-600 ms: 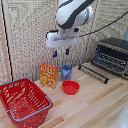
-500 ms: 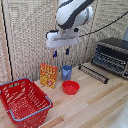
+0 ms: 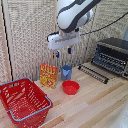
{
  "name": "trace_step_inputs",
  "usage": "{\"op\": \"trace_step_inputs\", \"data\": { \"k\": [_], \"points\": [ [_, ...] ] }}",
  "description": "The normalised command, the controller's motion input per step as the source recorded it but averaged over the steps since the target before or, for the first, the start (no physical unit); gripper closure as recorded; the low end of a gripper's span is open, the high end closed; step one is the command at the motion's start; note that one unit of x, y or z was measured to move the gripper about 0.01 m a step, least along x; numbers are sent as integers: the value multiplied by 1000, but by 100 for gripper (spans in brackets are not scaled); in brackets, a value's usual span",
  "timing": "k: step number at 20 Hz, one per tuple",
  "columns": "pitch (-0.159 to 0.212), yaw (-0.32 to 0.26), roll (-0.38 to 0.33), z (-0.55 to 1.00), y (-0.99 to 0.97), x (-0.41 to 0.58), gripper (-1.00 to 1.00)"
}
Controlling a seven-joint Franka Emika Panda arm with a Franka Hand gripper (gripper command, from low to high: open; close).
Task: Extend the gripper towards the oven tray handle. Grasp the handle and carefully pull the tray out of the oven. Move the gripper above the red bowl. Grab the red bowl gently. Lift the bowl and place it onto the oven tray.
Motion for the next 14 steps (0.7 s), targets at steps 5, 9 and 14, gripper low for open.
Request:
{"op": "trace_step_inputs", "data": {
  "k": [5,9,14],
  "points": [
    [-43,169,-283,-20,-243,-23,-100],
    [-25,185,-279,-45,-206,0,-100],
    [-6,184,-286,-56,-206,0,-100]
  ]
}}
